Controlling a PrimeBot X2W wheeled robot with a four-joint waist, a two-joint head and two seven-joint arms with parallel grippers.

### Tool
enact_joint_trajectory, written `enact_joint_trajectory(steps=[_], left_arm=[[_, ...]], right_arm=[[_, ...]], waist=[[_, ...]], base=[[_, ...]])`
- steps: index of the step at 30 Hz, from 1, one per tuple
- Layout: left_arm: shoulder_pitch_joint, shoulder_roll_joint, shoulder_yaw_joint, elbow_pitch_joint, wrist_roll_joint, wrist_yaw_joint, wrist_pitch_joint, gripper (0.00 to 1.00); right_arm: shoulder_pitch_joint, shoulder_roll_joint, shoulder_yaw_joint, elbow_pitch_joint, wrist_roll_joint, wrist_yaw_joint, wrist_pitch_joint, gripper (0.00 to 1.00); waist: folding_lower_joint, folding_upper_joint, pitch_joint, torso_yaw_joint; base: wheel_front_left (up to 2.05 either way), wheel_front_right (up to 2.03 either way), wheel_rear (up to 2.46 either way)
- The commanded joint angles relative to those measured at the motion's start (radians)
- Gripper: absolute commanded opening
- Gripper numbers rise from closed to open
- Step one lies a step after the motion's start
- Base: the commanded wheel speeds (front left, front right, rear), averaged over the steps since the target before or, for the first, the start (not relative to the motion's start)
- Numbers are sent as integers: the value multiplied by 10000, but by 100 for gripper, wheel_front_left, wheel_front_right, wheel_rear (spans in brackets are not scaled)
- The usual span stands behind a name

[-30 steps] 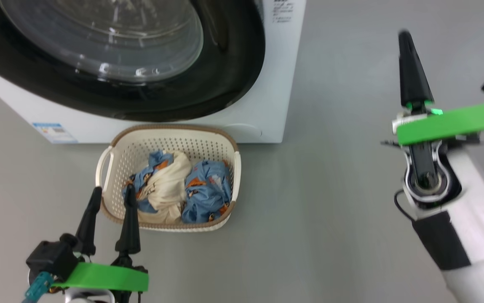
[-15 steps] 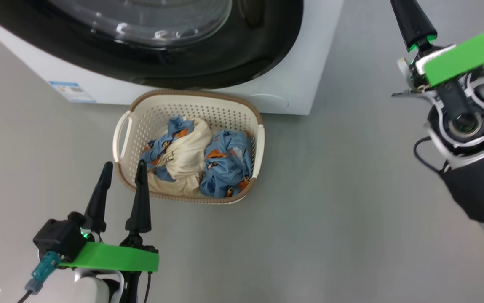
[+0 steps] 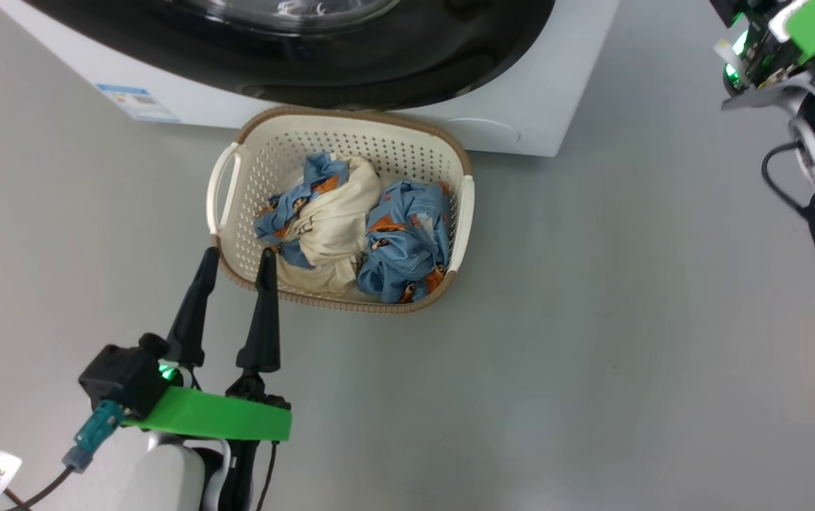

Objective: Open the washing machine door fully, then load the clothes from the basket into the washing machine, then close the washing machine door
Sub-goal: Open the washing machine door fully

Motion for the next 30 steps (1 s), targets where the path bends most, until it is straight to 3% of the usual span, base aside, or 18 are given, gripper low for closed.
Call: enact_joint_trajectory(steps=[1,10,30], left_arm=[[-157,128,206,-191,-69,6,-65,100],[-428,87,-121,-238,-306,6,-65,100],[-736,75,-443,-534,-965,6,-65,100]], right_arm=[[-242,153,-115,-67,121,33,267,0],[-939,276,-406,576,-262,33,1454,0],[-2008,440,-443,785,-1196,33,1494,0]], waist=[[0,0,145,157],[0,0,502,587],[0,0,1296,1084]], base=[[0,0,0],[0,0,0],[0,0,0]])
